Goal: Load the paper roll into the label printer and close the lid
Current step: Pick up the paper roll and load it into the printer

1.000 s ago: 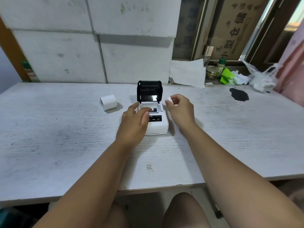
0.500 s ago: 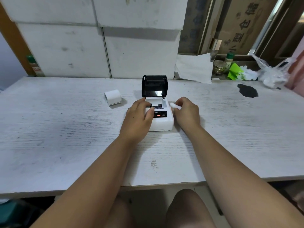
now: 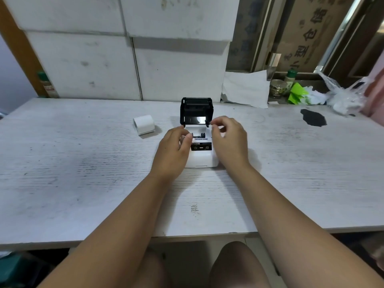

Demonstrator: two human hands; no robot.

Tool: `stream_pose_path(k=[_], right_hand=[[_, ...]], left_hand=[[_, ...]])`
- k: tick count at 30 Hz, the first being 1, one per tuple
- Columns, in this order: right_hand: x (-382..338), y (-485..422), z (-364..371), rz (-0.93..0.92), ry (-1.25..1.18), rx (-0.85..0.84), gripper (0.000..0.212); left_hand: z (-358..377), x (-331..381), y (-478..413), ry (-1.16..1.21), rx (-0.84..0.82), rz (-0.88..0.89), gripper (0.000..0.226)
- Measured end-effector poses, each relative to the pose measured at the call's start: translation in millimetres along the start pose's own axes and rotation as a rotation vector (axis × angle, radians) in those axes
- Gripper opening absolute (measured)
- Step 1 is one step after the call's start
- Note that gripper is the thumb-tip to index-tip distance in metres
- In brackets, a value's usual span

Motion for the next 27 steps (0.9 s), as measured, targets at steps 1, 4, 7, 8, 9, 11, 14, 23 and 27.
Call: stream_pose_path(k=[1,4,7,8,9,11,14,23,27], right_hand=[[-3,1,11,0.011,0.008,-0.049,0.017],[-3,9,36,0.076,-0.01,-0.126,0.019],[-1,17,41,0.043,-0.062,-0.12,0.019],[-1,18,40,0.031,-0.09,-0.125,0.018],[-1,18,39,0.028,-0.116,-0.135,0.017],[-1,18,37,0.035,-0.143,-0.158,0.015],[2,17,39,0.057,-0.172,-0.187,0.015],[10,13,46,0.111,-0.239,-0.227,0.01],[9,12,46,0.101,-0.238,-0.22,0.012]], left_hand=[[-2,0,0,0.019,0.009,-0.012,0.018],[-10,-7,0,0.099,0.073,-0.101,0.02],[-22,-24,-3,0.153,0.212,-0.225,0.028],[-27,-29,-4,0.138,0.265,-0.242,0.029],[-32,-33,-7,0.087,0.316,-0.241,0.03],[-45,-39,-15,-0.071,0.4,-0.236,0.032],[-62,-54,-30,-0.147,0.438,-0.292,0.033],[-55,-67,-42,-0.147,0.287,-0.328,0.047],[-50,-67,-45,-0.214,0.225,-0.32,0.05]])
Point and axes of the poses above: each hand's wrist, its own y-axis away from the middle knuckle, its own z-axis out of the palm, x = y × z, the point moved 8 cm from there along -y, towards the middle knuckle, and after that the axes turned 10 degrees about -y, right-handed, at the moved point
